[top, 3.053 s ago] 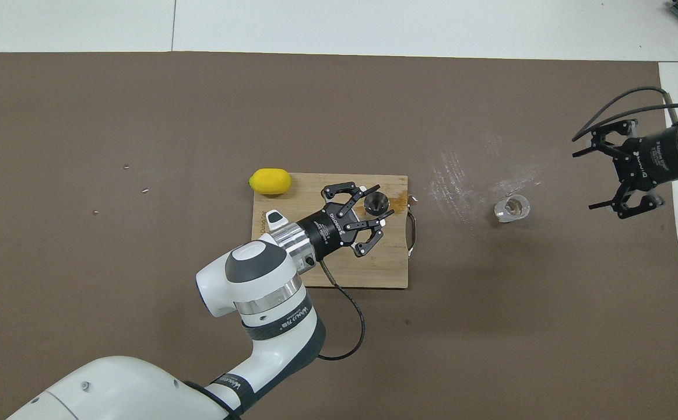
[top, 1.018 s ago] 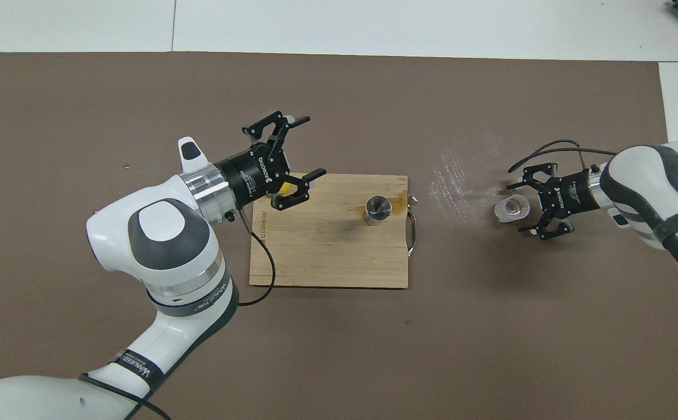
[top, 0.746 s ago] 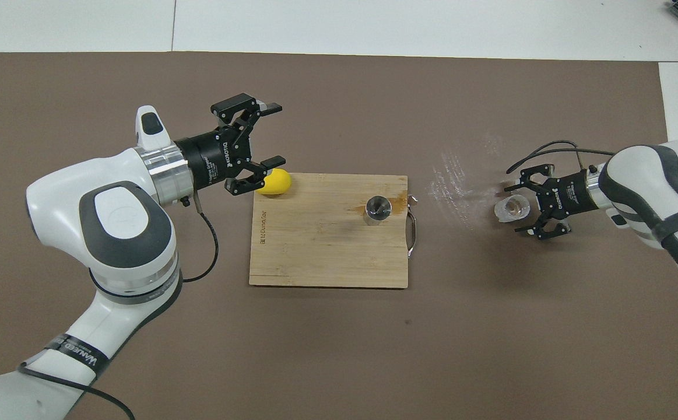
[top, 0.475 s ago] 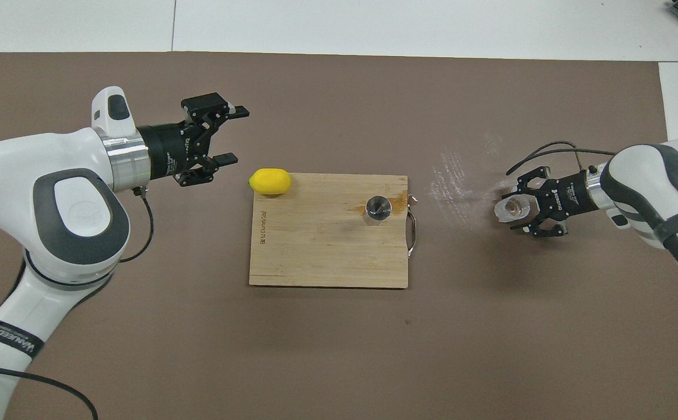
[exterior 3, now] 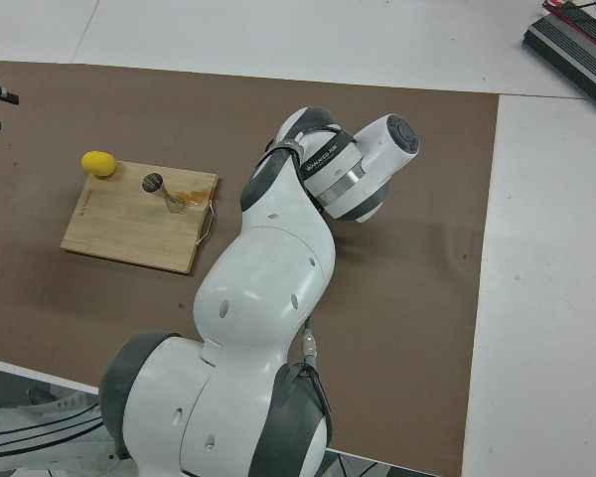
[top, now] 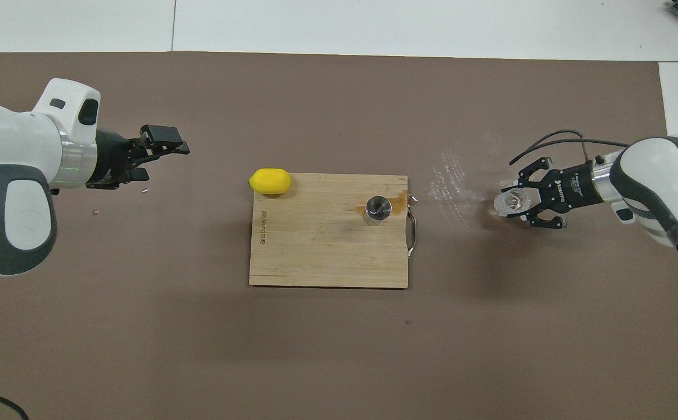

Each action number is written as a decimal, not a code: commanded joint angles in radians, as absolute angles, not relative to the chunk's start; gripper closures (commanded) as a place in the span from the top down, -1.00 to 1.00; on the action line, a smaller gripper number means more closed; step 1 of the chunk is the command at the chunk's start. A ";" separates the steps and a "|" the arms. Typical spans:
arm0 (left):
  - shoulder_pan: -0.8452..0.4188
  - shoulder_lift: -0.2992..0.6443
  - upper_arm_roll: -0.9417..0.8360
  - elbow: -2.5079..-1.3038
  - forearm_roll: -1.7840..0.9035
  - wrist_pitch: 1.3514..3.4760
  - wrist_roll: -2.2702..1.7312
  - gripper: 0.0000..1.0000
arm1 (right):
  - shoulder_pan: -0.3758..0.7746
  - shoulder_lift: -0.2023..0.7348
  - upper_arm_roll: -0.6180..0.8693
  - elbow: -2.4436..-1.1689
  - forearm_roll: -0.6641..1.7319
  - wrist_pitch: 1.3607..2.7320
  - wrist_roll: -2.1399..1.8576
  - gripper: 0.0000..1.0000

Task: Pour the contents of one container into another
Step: 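Lift the glass cup over the steel cup while the left gripper rests, then tilt the glass cup with the right gripper to pour into the steel cup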

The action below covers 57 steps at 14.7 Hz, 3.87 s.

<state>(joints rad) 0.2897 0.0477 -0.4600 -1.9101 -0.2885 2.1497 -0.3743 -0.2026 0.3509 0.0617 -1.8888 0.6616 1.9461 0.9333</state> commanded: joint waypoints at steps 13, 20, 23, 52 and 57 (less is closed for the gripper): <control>0.121 -0.064 -0.116 -1.660 -0.029 1.592 0.029 1.00 | 0.172 0.290 0.063 -1.753 0.428 2.051 1.595 -1.00; 0.044 -0.046 -0.084 -1.531 -0.018 1.460 0.040 1.00 | 0.253 0.276 0.061 -1.753 0.292 2.092 1.683 -1.00; 0.048 -0.078 -0.080 -1.600 -0.018 1.491 0.031 1.00 | 0.255 0.259 0.064 -1.755 0.250 2.092 1.683 -1.00; 0.046 -0.100 -0.084 -1.654 -0.031 1.526 0.028 1.00 | 0.446 0.183 0.066 -1.890 -0.273 2.272 1.766 -1.00; 0.046 -0.100 -0.083 -1.654 -0.031 1.526 0.028 1.00 | 0.442 0.184 0.066 -1.881 -0.272 2.258 1.756 -1.00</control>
